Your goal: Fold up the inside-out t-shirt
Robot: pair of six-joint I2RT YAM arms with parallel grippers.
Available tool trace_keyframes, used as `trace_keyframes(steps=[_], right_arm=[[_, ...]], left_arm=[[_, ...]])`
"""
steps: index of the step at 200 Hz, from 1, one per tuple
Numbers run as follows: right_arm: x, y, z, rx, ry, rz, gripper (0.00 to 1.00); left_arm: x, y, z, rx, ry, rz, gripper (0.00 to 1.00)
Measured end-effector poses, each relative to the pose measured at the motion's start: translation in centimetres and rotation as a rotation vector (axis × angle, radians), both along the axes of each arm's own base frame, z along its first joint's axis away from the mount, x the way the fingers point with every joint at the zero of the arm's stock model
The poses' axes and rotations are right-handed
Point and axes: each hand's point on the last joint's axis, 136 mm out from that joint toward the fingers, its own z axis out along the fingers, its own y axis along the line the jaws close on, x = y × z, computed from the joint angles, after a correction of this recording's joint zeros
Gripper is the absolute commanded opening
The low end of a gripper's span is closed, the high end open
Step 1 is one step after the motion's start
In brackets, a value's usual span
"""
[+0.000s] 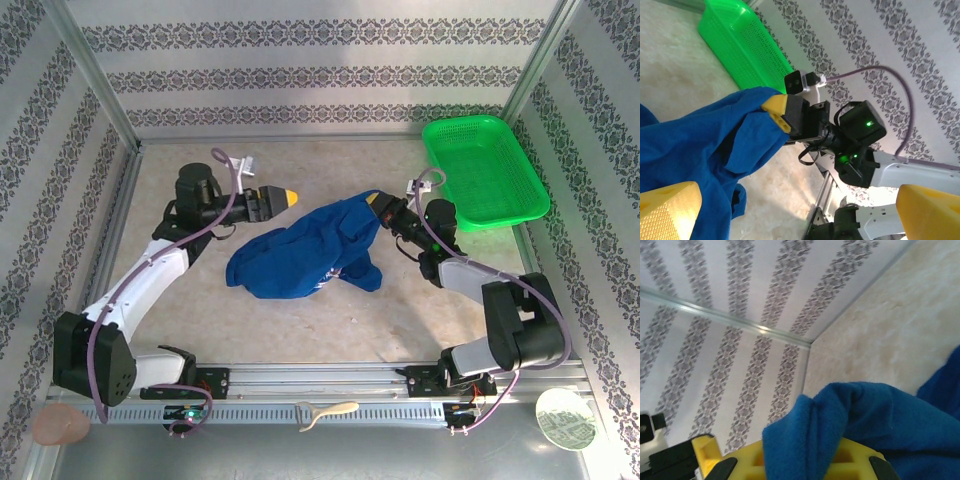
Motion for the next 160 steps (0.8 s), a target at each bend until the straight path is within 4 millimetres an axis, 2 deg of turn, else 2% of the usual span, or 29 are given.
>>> trace_keyframes(steps=[36,54,103,131,151,160], right_arm=[[-2.1,2.4,4.1,0.029,-0.109,0.101,0.00],[-2.8,2.9,5.2,0.037,-0.140,0.123,0.00],[-3.4,3.6,5.6,0.044,-0.147,0.144,0.00],[-3.5,3.8,5.6,0.044,-0.147,0.149,0.00],[-3.5,3.7,5.6,0.044,-0.146,0.146,0.00],[-3.5,3.7,5.5,0.043,-0.144,0.146,0.00]], left_arm=[[-0.6,-4.0,-2.4,0.089,-0.009,-0.049,0.81],[-0.3,-5.5,-3.8,0.136,-0.001,-0.065,0.75],[0.6,-8.5,-5.3,0.214,-0.032,-0.094,0.71],[1.0,-9.0,-6.1,0.237,-0.032,-0.099,0.63],[1.2,-9.2,-6.9,0.252,-0.028,-0.100,0.44],[1.2,-9.3,-7.1,0.253,-0.021,-0.102,0.27]])
